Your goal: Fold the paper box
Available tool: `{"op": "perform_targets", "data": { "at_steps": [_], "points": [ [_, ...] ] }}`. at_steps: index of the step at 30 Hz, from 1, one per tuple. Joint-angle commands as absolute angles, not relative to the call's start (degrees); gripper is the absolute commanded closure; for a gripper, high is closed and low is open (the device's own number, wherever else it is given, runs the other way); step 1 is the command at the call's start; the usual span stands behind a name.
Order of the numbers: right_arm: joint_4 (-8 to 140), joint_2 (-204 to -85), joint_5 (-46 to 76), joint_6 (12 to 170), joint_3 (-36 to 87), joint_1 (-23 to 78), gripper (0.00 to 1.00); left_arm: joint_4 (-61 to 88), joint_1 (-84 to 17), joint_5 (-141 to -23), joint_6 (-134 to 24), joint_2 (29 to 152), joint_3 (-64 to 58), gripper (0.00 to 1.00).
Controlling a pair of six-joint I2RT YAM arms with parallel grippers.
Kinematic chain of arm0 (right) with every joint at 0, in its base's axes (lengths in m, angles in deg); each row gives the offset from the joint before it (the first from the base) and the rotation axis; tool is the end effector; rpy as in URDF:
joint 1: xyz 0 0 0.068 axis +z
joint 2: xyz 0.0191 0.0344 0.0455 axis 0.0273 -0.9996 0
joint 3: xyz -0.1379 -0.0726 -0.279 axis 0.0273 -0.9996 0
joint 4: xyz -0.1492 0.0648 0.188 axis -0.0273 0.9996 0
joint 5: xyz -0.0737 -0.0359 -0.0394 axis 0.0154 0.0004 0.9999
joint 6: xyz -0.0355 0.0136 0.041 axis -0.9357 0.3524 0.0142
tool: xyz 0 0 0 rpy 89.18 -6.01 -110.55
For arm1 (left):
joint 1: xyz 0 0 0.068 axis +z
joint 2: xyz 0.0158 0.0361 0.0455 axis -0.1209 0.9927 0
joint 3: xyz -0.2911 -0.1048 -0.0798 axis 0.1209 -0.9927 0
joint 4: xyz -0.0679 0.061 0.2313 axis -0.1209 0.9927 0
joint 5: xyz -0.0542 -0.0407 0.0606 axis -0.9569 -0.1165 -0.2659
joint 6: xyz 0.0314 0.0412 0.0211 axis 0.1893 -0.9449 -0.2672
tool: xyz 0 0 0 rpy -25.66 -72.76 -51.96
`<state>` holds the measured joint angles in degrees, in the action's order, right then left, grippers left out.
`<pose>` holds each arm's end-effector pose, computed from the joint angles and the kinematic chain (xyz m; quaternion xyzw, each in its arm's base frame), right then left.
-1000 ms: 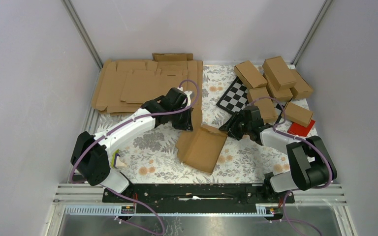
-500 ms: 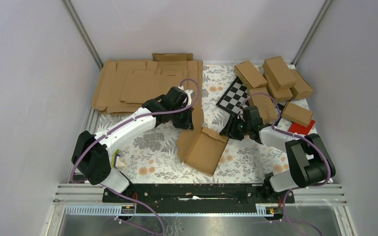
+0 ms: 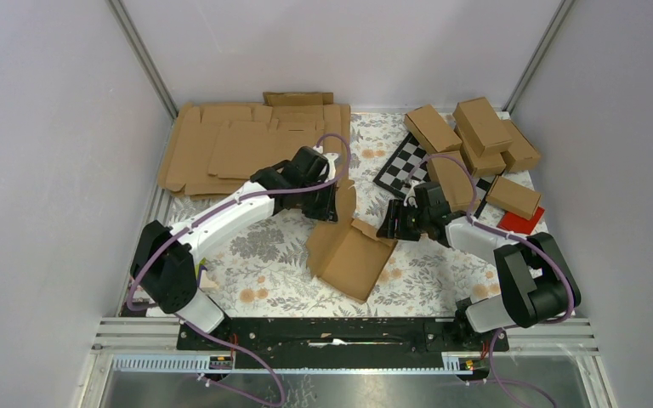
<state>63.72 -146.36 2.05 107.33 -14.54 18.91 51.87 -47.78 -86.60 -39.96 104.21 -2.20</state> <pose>0.2389 0.1034 0.2152 -0.0461 0.9125 0.2885 0.2863 0.2388 -0.2177 0.3287 0.1536 0.9302 -0.2625 0.2057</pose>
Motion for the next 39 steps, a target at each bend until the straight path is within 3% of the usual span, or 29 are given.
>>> {"op": "perform_targets", "data": {
  "at_steps": [1, 6, 17, 22, 39],
  "points": [
    [64.73, -146.26, 0.39, 104.88, -11.85, 19.9, 0.41, 49.26, -48.27, -88.28, -40.81, 105.04, 0.63, 1.0],
    [69.09, -147.34, 3.73, 101.35, -9.77, 23.41, 0.34, 50.05, -48.5, -88.58, -41.72, 105.98, 1.64, 1.0],
    [70.57, -150.29, 7.72, 100.09, -8.33, 25.85, 0.39, 50.58, -49.24, -93.39, -43.48, 107.61, 3.5, 1.0],
    [71.33, -150.66, 9.99, 99.97, -8.18, 26.21, 0.32, 50.58, -49.29, -95.88, -43.48, 106.91, 4.6, 1.0],
    [72.69, -152.39, 14.37, 100.45, -6.89, 27.56, 0.61, 49.35, -49.3, -98.56, -42.68, 106.84, 3.79, 1.0]
  ]
}}
